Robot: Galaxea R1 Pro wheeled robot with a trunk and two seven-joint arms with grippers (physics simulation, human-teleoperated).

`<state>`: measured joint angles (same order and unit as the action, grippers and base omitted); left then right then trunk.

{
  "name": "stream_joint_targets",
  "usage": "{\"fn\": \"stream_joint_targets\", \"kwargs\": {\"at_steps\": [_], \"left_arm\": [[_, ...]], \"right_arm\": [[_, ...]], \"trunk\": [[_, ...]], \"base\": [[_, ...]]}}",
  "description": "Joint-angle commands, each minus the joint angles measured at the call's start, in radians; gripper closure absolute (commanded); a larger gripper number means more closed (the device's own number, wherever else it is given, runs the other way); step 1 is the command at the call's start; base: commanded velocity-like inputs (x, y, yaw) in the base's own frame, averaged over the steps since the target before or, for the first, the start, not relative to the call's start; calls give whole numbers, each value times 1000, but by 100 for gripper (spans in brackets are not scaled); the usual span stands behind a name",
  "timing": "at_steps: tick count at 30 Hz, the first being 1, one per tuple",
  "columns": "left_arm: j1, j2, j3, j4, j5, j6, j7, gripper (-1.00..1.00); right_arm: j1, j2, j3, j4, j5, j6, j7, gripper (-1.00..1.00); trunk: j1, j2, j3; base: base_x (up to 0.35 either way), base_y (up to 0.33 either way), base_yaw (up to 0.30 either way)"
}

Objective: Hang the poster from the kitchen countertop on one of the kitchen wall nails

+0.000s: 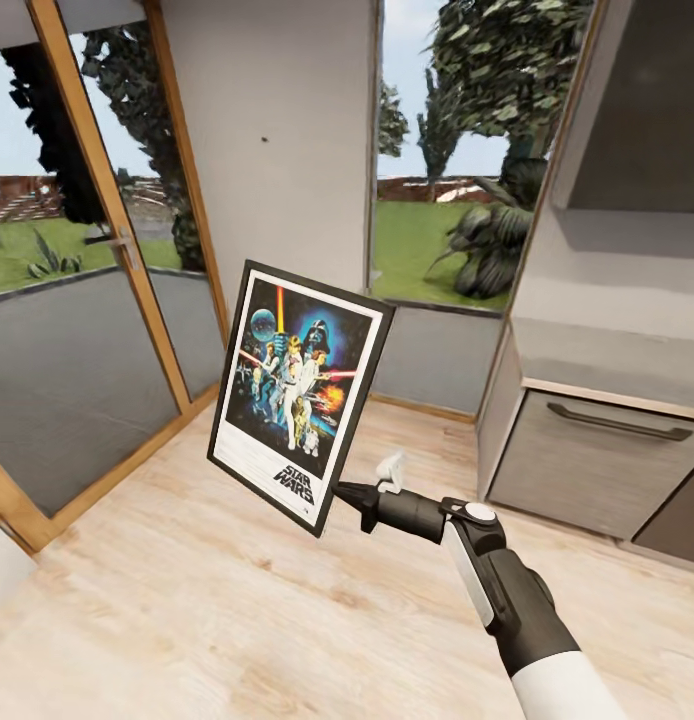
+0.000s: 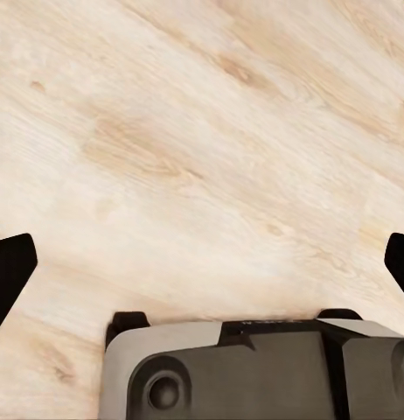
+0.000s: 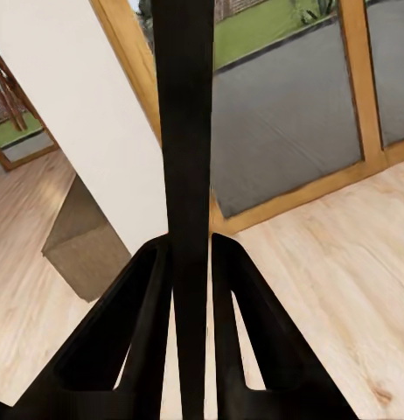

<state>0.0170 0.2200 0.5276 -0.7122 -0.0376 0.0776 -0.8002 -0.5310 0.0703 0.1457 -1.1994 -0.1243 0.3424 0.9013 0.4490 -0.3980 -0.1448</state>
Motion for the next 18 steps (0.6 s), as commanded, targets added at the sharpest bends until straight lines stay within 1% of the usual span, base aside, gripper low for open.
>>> {"fn": "stream_joint_targets", "kwargs": {"at_steps": [1,6,18], "left_arm": [[0,-1,4,-2,-4,8,-6,-100],[0,-1,2,-1,-4,8,-6,-100],[0,-1,2,-1,-5,8,-6,-100]], "right_arm": [[-1,0,0,0,-10,10,1,100],[-1,0,0,1,-12,10,1,100],[-1,-1,0,1,-14,10,1,100]], "trunk": [[1,-2,-2],[1,-2,-2],[1,-2,-3]], "base": [[208,283,139],[212,283,55],[220,283,4]]}}
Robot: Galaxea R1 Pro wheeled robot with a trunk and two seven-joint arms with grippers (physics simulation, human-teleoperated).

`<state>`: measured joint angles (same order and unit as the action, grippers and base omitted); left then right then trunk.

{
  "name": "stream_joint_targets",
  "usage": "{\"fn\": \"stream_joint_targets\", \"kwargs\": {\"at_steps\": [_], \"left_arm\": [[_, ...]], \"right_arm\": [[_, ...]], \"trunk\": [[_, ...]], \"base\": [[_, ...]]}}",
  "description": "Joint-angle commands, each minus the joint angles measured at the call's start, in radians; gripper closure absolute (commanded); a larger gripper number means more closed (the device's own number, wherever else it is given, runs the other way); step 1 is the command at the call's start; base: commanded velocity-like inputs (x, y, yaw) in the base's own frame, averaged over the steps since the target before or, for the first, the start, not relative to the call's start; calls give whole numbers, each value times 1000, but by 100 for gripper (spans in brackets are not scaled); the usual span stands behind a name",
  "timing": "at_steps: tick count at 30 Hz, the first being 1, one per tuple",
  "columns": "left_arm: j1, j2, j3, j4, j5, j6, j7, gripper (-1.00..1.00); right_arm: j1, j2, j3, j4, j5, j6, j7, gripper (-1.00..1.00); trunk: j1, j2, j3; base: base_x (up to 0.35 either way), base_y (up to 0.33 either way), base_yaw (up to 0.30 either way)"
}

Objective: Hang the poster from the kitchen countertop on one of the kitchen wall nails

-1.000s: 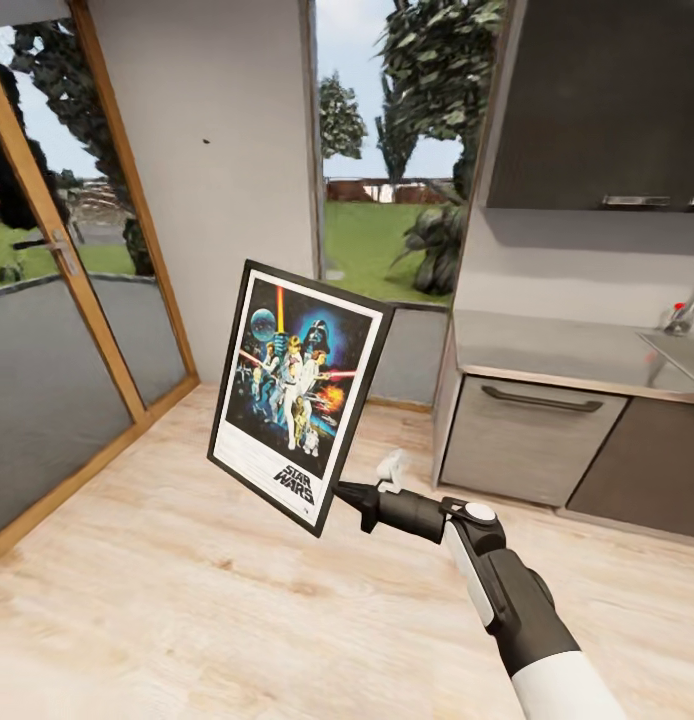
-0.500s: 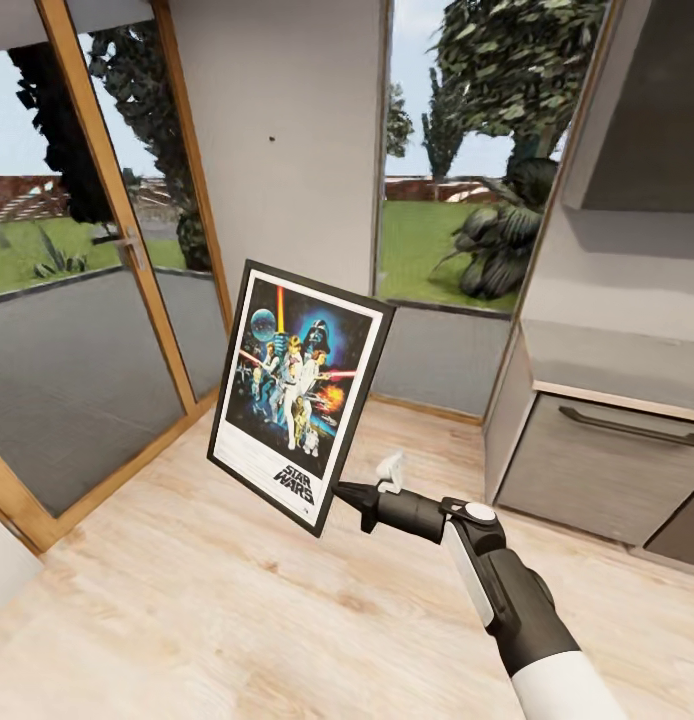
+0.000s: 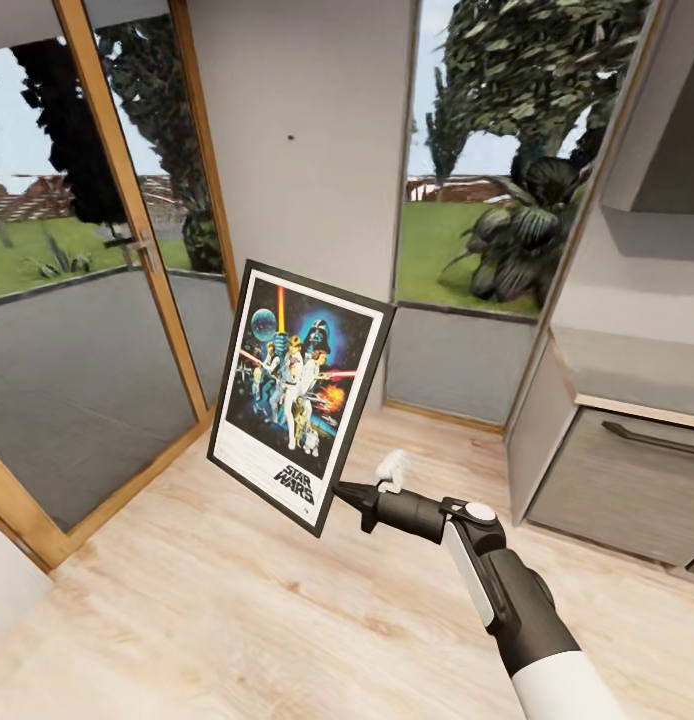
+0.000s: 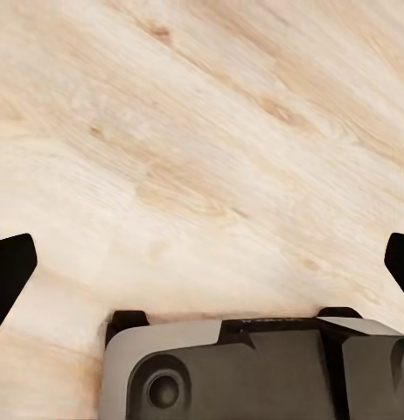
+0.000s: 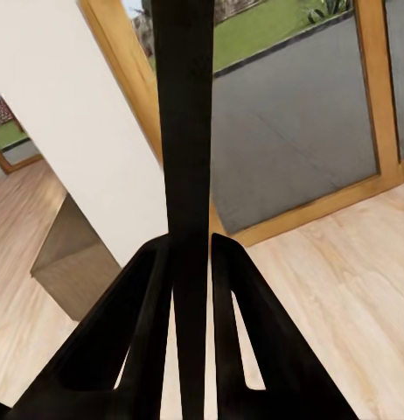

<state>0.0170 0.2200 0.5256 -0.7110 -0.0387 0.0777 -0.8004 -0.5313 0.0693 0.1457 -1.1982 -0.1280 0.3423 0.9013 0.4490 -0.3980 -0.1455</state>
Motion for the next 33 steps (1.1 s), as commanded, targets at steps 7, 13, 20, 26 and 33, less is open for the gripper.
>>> {"fn": "stream_joint_targets", "kwargs": {"at_steps": [7,13,20,26,33], "left_arm": [[0,-1,4,-3,-4,8,-6,-100],[0,-1,4,-3,-4,8,-6,-100],[0,-1,4,-4,-3,8,-6,-100],[0,0,4,-4,-3,8,-7,-100],[0,-1,2,-2,-4,7,-6,-100]], "right_arm": [[-1,0,0,0,-10,11,1,100],[0,0,0,0,-10,11,1,100],[-1,1,0,0,-9,10,1,100],[-1,0,0,0,-8,10,0,100],[-1,-1,-7,-4,-5,-9,-13,100]], "trunk": [[1,-2,-2],[1,-2,-2],[1,-2,-2],[1,-2,-2],[1,-2,-2]], "base": [[228,283,0],[243,278,0],[272,236,0],[327,66,0],[335,-61,0]]}}
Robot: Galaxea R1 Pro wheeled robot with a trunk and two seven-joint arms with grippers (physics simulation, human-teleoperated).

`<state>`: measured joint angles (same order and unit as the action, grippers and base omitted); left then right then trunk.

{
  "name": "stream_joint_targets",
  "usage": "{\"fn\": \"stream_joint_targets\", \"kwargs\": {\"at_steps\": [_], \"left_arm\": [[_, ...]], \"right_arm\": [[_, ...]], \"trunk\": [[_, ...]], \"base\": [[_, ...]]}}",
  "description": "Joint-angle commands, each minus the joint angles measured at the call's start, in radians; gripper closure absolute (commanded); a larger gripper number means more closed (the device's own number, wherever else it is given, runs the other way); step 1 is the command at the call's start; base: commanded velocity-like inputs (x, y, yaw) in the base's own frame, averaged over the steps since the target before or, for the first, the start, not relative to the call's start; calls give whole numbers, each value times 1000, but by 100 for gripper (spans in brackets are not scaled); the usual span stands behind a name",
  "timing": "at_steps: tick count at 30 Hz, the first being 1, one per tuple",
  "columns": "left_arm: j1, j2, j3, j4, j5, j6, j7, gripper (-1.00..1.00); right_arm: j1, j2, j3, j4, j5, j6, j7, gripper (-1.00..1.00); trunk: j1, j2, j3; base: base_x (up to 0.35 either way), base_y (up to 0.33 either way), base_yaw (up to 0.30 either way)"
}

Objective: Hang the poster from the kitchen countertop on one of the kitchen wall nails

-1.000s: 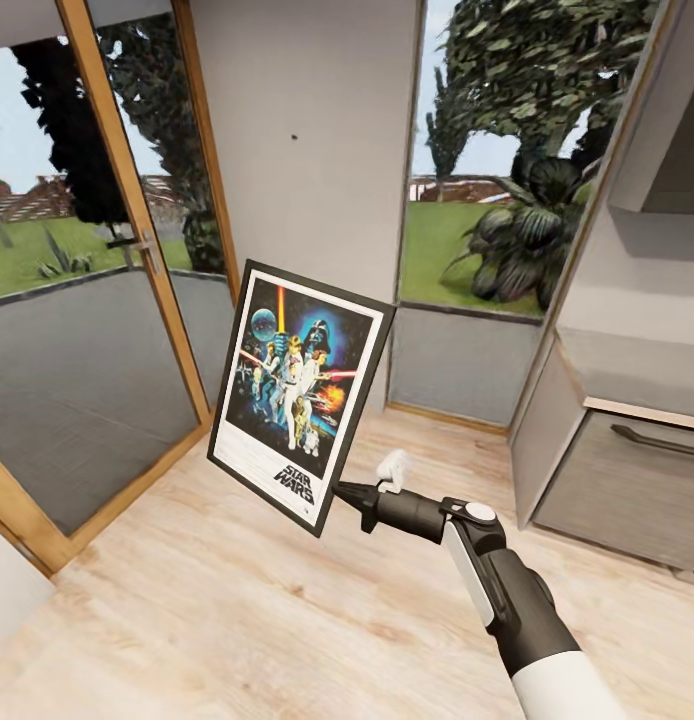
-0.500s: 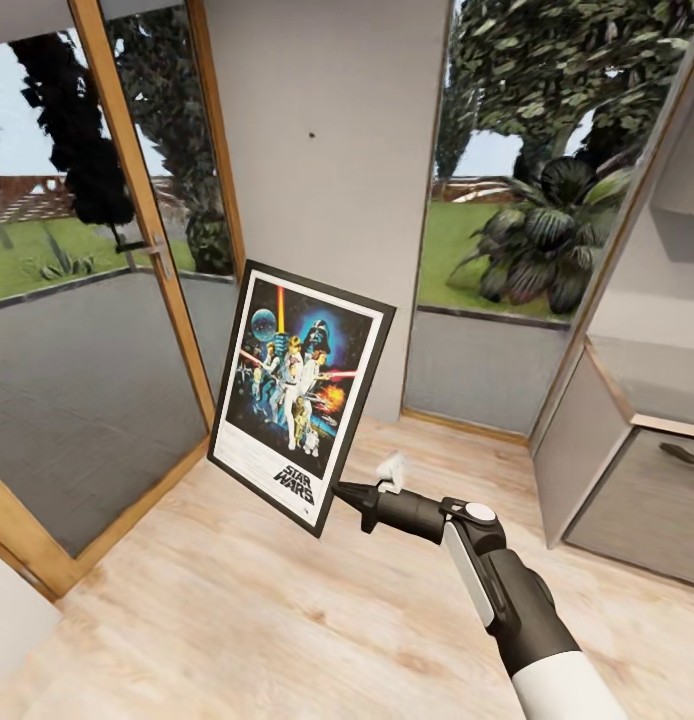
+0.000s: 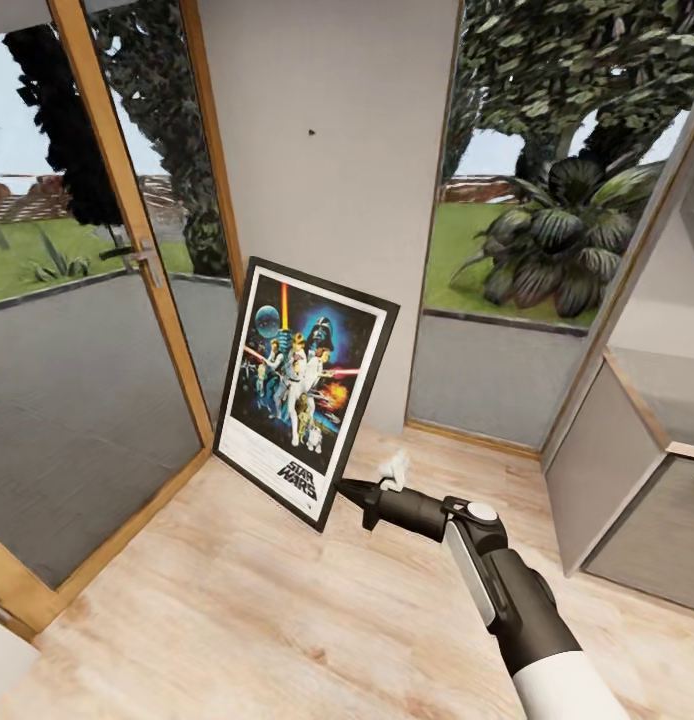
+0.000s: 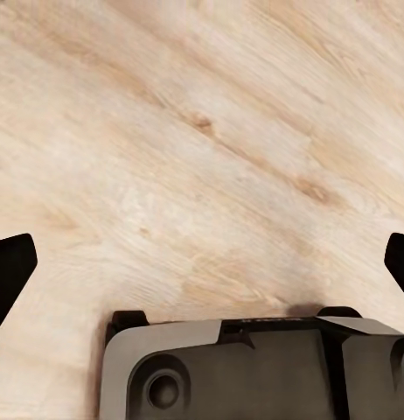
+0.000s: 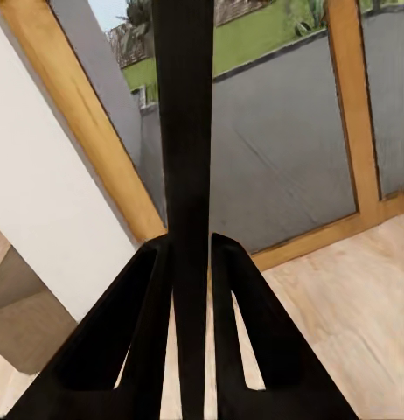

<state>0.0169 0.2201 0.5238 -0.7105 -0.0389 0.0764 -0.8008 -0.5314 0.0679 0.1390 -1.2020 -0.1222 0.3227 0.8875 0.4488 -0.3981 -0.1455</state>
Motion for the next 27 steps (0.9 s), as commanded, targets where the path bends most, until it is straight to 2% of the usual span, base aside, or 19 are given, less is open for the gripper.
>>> {"fn": "stream_joint_targets", "kwargs": {"at_steps": [1,4,6,9,14,16,18,21,23,24,27], "left_arm": [[0,-1,4,-3,-4,8,-6,-100],[0,-1,3,-3,-5,9,-6,-100],[0,-1,3,-3,-7,9,-6,-100],[0,0,2,-3,-8,9,-6,-100],[0,1,2,-3,-9,9,-6,-100],[0,1,2,-3,-10,9,-6,-100],[0,1,2,-3,-10,9,-6,-100],[0,1,2,-3,-10,9,-6,-100],[0,1,2,-3,-10,9,-6,-100],[0,1,2,-3,-10,8,-6,-100],[0,1,2,-3,-10,8,-6,-100]], "right_arm": [[-1,0,-1,-1,-10,8,-3,100],[-4,0,-4,-5,-9,1,-25,100],[-14,0,-4,-7,-8,0,-84,100],[-26,0,-3,-9,-7,2,-121,100],[-52,1,1,-10,1,5,-134,100],[-63,5,2,-9,59,6,-140,100],[-68,7,2,-9,88,7,-141,100],[-95,9,3,-11,109,31,-141,100],[-115,10,2,-12,116,73,-139,100],[-149,9,2,-14,122,120,-136,100],[-177,7,2,-15,120,135,-134,100]], "trunk": [[1,-2,-2],[1,-2,-2],[1,-2,-2],[1,-2,-2],[1,-2,-2],[1,-2,-2],[1,-2,-2],[1,-2,-2],[1,-2,-2],[1,-2,-2],[1,-2,-2]], "base": [[334,-95,0],[334,-76,0],[337,-1,0],[327,100,0],[293,203,0],[273,248,0],[269,255,0],[268,258,0],[272,247,0],[314,133,0],[324,82,0]]}}
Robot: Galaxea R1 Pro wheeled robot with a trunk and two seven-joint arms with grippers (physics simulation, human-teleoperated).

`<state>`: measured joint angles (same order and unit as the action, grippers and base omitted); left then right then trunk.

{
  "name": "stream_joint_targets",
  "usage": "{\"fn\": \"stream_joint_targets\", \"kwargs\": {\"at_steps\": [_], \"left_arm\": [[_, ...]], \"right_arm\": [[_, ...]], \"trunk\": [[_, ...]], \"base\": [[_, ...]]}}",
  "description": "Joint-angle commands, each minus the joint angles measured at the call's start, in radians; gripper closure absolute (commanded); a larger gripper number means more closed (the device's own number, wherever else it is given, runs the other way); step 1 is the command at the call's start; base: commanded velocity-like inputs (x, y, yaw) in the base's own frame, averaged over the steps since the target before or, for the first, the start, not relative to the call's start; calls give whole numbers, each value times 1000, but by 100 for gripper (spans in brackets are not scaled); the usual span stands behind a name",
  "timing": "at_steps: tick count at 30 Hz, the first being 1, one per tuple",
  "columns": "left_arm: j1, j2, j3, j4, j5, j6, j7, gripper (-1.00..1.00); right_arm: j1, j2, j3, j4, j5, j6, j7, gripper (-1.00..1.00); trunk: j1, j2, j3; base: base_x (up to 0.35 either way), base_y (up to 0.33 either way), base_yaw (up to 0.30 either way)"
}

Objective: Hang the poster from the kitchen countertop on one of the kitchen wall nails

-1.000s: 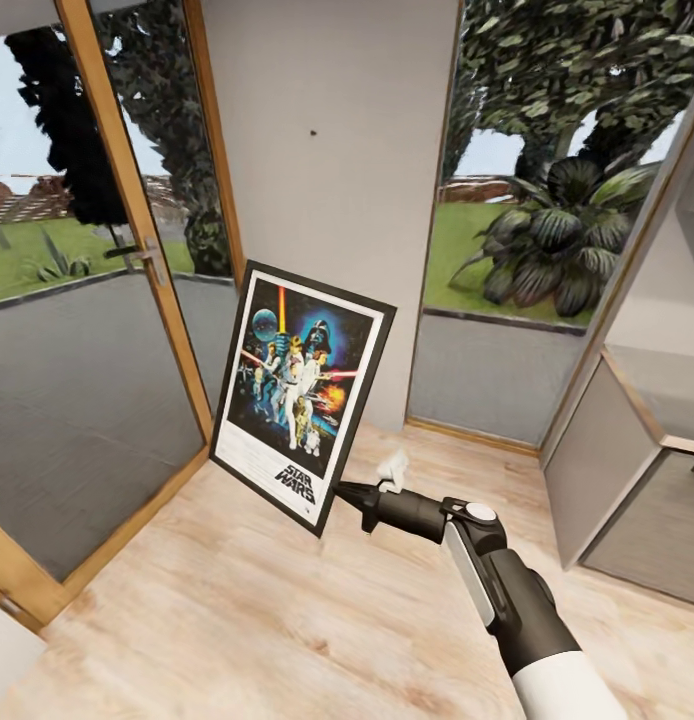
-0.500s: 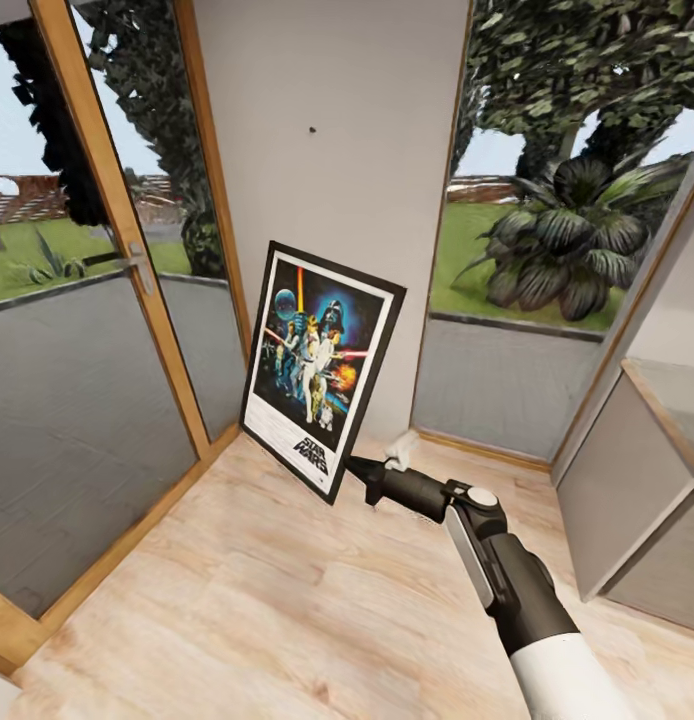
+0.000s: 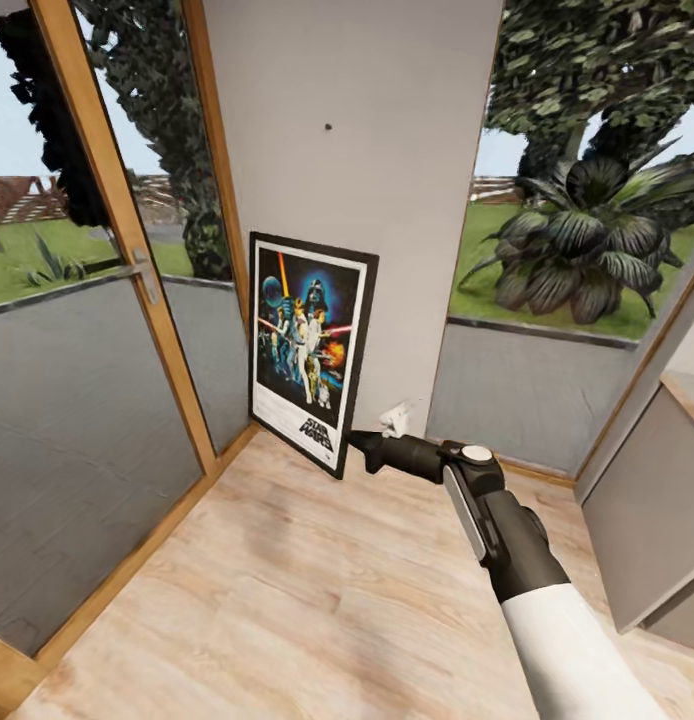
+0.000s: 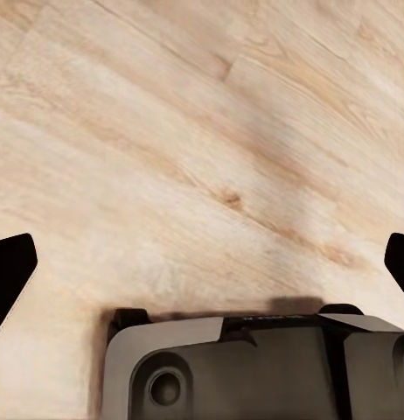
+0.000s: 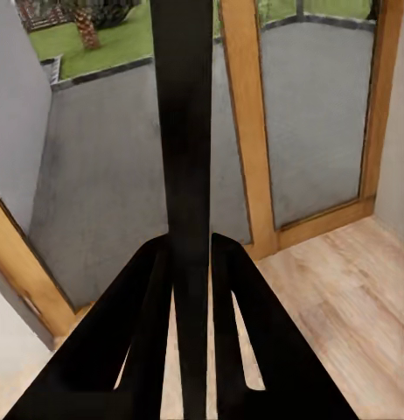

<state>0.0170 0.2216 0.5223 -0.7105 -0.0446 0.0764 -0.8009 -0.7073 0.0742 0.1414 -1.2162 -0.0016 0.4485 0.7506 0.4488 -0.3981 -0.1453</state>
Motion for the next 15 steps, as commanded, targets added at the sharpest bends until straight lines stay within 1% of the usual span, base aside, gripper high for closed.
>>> {"fn": "stream_joint_targets", "kwargs": {"at_steps": [1,2,3,4,5,9,10,12,13,15], "left_arm": [[0,0,4,-3,-4,8,-6,-100],[0,0,4,-3,-4,8,-6,-100],[0,0,4,-3,-4,8,-6,-100],[0,1,4,-3,-4,8,-6,-100],[0,1,4,-3,-4,8,-6,-100],[0,1,4,-3,-5,8,-6,-100],[0,1,4,-3,-5,8,-6,-100],[0,2,4,-3,-6,8,-6,-100],[0,5,4,-3,-6,8,-6,-100],[0,10,4,-3,-5,8,-6,-100]], "right_arm": [[-122,-5,-4,0,-7,136,22,100],[-137,-5,-4,0,-8,149,27,100],[-168,-5,-4,1,-8,173,34,100],[-251,-5,-4,4,-8,255,45,100],[-276,-5,-4,5,-9,277,50,100],[-341,-9,-5,10,-6,306,99,100],[-367,-17,-6,12,-6,312,127,100],[-390,-30,-7,13,-5,316,152,100],[-409,-40,-7,15,-6,324,171,100],[-422,-48,-8,17,-6,340,184,100]], "trunk": [[1,-2,-2],[1,-2,-2],[1,-2,-2],[1,-2,-2],[1,-2,-2],[1,-2,-2],[1,-2,-2],[1,-2,-2],[1,-2,-2],[1,-2,-2]], "base": [[339,7,0],[339,5,0],[339,4,0],[340,1,0],[340,1,0],[340,0,0],[340,0,0],[340,0,0],[340,0,0],[340,0,0]]}}
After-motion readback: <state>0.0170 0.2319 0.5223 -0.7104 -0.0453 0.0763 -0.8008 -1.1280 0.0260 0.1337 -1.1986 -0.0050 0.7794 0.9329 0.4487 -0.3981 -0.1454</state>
